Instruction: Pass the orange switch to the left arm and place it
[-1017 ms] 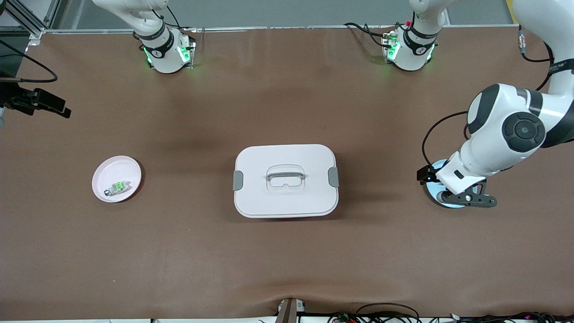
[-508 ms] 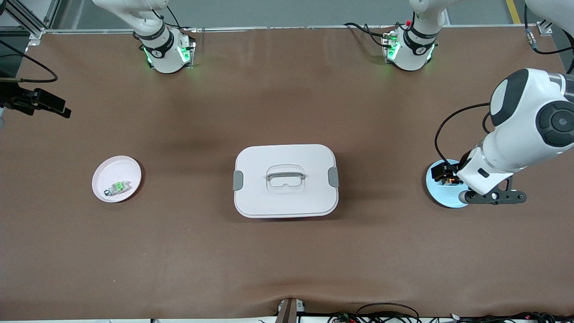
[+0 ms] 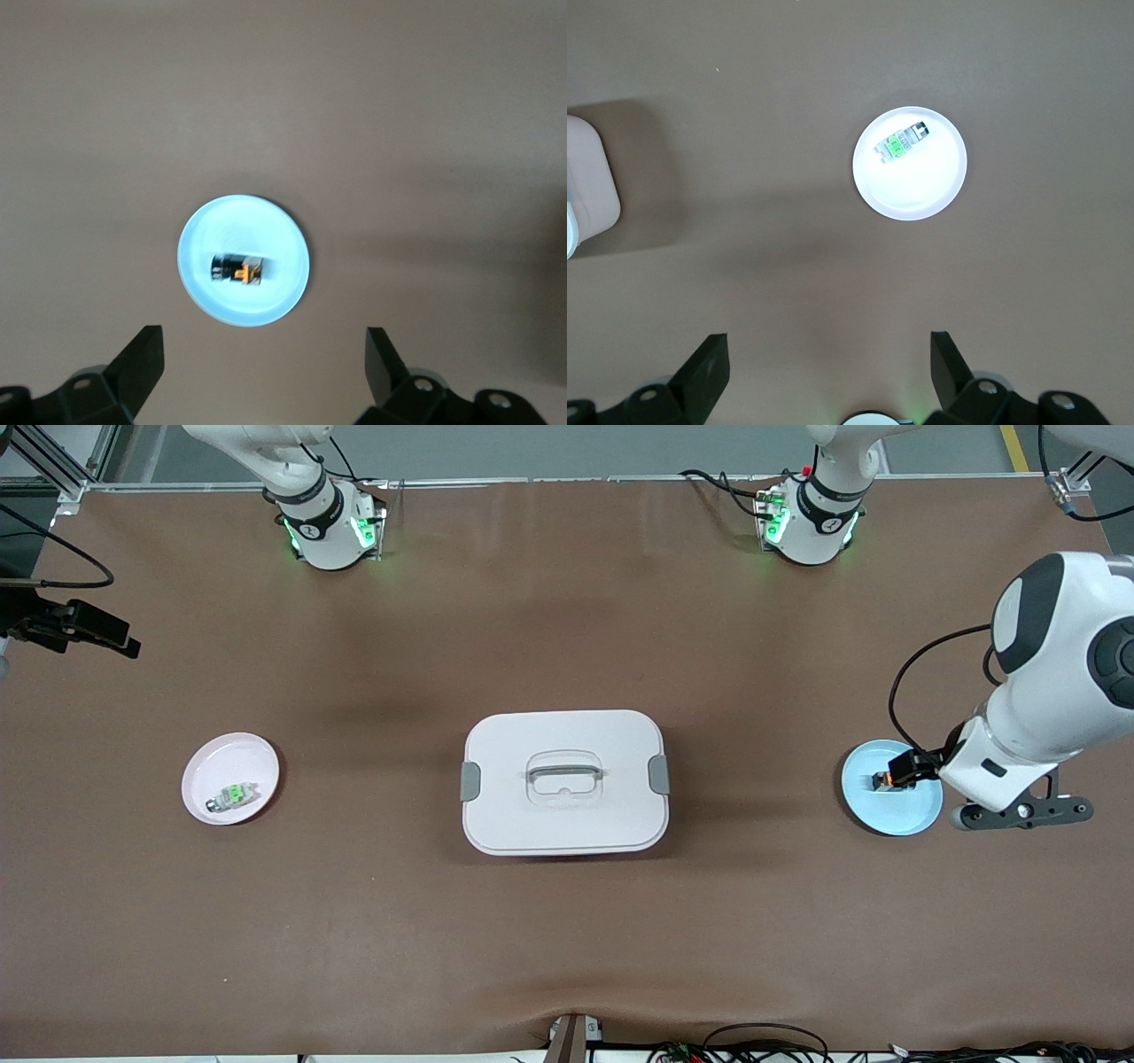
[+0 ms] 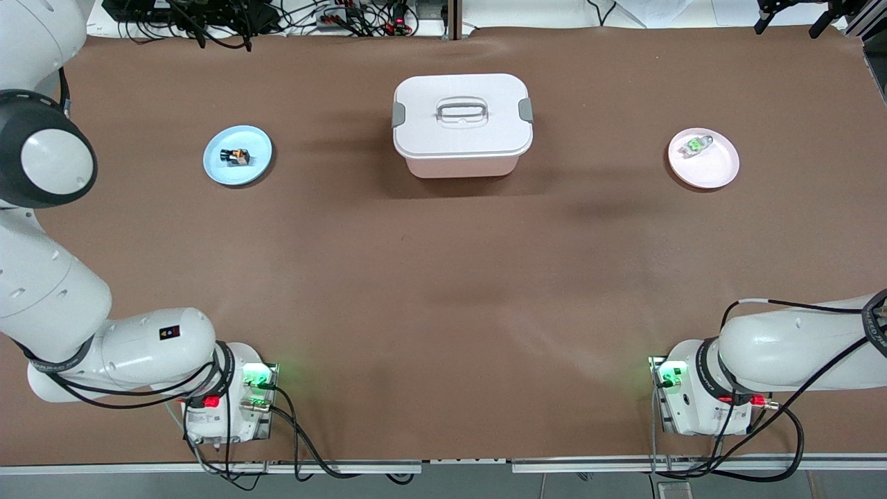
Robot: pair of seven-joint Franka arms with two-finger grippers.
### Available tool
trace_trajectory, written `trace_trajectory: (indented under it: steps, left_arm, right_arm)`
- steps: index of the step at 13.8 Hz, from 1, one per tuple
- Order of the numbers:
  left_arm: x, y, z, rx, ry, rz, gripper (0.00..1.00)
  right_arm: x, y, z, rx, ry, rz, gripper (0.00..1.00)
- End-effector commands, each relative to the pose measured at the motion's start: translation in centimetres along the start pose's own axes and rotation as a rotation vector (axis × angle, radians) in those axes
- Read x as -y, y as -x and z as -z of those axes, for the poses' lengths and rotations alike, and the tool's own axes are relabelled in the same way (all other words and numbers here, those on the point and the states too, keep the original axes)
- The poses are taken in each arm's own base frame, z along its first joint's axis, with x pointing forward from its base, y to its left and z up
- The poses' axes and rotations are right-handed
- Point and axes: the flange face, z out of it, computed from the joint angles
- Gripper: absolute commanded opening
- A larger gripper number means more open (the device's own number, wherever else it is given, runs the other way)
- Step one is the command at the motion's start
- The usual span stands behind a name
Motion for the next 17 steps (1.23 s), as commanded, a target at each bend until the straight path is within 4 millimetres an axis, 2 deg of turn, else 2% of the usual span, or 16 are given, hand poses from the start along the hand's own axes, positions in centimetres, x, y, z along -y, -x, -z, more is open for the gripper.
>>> trace_trajectory:
  steps: [1,4,9,14,17]
  left_arm:
    - [0.5,1.9,3.8,-0.008,0.040,0.034,1.00]
    - [1.4,4.1,7.2,-0.006,0.058,0.062,1.00]
    - [2.8,7.5,11.2,0.007,0.089,0.026,1.00]
    - [4.1,9.5,12.9,-0.002,0.089,-0.032,1.00]
    - [4.5,10.4,12.6,0.003,0.096,-0.061,1.00]
  right_arm:
    - [-0.1,-0.2,0.5,-0.001,0.013,0.008,1.00]
    - [-0.1,-0.2,0.5,-0.001,0.013,0.008,1.00]
    - [-0.1,-0.2,0.5,-0.001,0.015,0.008,1.00]
    - [-0.1,-0.2,0.6,-0.003,0.013,0.008,1.00]
    - [-0.1,-0.2,0.6,-0.004,0.013,0.008,1.00]
